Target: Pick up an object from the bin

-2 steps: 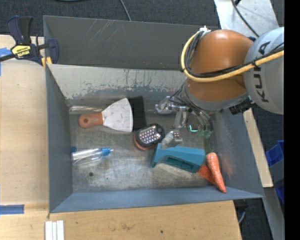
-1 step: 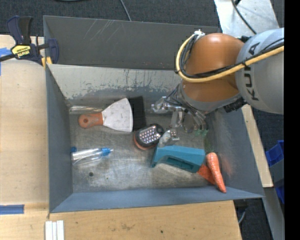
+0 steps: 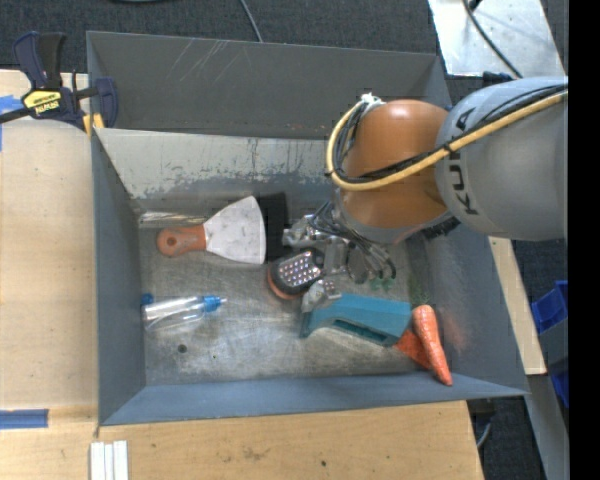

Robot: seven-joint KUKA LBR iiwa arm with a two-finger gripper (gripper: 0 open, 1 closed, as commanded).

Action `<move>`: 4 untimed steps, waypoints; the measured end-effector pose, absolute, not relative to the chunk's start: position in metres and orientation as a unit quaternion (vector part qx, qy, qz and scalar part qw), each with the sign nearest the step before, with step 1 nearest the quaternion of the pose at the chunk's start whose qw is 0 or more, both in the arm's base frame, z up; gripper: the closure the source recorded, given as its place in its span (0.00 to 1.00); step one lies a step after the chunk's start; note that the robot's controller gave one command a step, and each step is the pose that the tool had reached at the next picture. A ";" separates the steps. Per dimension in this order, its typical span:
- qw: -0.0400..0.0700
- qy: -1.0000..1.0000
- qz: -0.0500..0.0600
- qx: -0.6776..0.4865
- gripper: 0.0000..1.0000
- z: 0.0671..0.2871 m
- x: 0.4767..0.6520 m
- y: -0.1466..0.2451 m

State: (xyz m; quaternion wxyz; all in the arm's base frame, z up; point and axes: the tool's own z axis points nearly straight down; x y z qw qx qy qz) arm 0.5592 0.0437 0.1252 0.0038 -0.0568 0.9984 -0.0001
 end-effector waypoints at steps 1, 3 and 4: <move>-0.004 0.978 0.002 -0.210 1.00 0.078 0.592 0.040; -0.003 0.978 0.001 -0.208 1.00 0.113 0.587 0.041; 0.000 0.974 0.000 -0.226 1.00 0.227 0.603 0.043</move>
Offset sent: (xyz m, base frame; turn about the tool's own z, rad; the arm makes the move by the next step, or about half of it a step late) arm 0.0000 0.0000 0.0000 0.0000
